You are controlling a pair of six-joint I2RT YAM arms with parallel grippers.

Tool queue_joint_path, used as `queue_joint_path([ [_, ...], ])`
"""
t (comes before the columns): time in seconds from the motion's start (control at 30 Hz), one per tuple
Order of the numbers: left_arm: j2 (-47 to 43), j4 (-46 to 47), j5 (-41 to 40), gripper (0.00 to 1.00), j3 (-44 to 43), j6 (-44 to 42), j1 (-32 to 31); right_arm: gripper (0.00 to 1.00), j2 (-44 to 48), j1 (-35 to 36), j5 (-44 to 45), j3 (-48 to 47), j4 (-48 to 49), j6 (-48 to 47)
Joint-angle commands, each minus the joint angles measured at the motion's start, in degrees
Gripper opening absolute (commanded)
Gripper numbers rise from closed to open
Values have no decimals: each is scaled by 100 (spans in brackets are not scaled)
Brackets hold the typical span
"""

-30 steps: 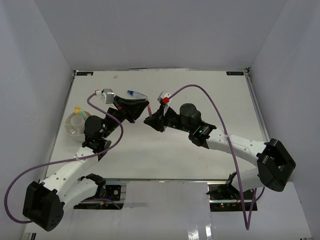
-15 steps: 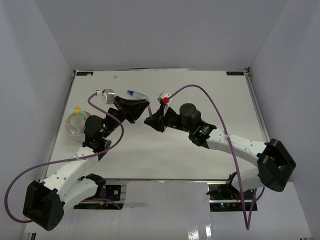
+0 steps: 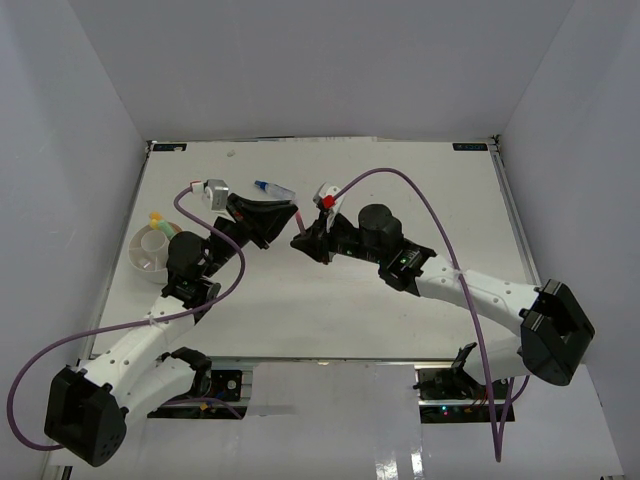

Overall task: Sort the stationery into containers
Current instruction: Close the pen cap on the pen.

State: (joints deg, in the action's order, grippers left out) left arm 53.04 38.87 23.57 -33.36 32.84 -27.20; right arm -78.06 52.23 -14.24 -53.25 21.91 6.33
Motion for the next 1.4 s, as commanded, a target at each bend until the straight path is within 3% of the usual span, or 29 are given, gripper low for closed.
queue_joint_path([
  [0.0, 145, -987, 481, 0, 313, 38, -13, 8, 467, -28, 71, -721, 1149, -255],
  [1.37, 919, -1673, 411, 0, 383, 231, -215, 8, 476, -292, -123, -1899, 1491, -510],
])
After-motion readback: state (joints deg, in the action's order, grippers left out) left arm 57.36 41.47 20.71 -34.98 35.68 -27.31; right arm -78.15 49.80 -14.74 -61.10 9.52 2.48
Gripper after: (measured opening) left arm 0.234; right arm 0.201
